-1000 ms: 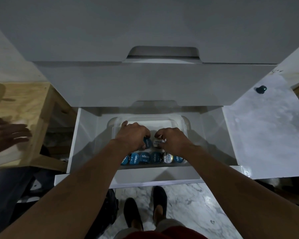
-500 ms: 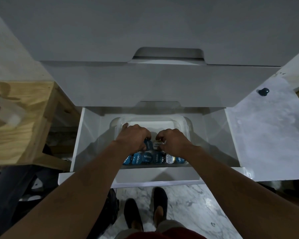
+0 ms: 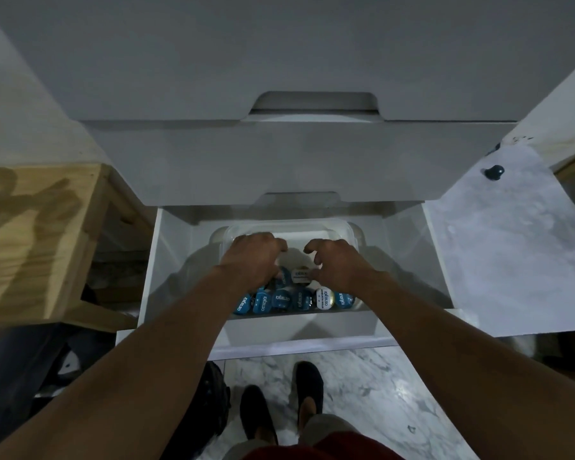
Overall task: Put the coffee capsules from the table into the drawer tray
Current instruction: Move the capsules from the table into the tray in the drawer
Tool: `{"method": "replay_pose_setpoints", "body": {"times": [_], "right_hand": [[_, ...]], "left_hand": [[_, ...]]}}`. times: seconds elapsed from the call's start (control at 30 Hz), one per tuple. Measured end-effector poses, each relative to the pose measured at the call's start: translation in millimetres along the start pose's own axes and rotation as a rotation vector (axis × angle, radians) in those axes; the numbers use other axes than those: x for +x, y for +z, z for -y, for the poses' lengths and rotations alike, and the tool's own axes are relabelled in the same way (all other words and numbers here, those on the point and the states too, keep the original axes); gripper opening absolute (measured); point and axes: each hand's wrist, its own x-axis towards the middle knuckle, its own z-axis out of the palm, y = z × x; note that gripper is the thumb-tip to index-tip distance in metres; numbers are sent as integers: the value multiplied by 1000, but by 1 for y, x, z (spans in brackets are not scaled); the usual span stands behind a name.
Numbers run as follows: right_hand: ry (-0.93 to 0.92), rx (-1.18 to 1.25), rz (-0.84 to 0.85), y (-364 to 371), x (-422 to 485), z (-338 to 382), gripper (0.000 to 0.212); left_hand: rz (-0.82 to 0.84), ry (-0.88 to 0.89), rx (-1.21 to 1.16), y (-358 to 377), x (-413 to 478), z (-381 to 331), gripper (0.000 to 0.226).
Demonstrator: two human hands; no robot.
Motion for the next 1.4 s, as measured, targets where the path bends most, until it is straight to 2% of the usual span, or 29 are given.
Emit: {"method": "replay_pose_setpoints", "body": {"times": [0.1, 0.27, 0.43, 0.57, 0.7, 0.83, 0.97, 1.17, 1.4], "right_hand": [[11, -84, -116, -24, -16, 0, 40], [85, -152, -369, -64, -49, -14, 28], [104, -211, -543, -105, -93, -47, 22], [148, -245, -655, -127, -143, -103, 21], [198, -242, -688, -142, -205, -182, 23], [252, -193, -697, -151, -260, -256, 27], [283, -142, -698, -162, -284, -310, 31], [256, -93, -670, -176, -257, -349, 32], [165, -97, -573, -204, -154, -352, 25]], "left_hand": [[-89, 8, -35, -17, -4, -3, 44], [-224, 146, -12, -50, -7, -33, 34], [-315, 267, 53, -79, -15, -110, 29], [-412, 296, 74, -84, -17, -186, 26], [-504, 313, 49, -75, -15, -277, 27], [-474, 331, 47, -49, -9, -357, 28], [-458, 326, 33, -36, 4, -407, 27], [-420, 271, 30, -34, 46, -432, 24], [-393, 164, -2, -40, 135, -412, 22]]}}
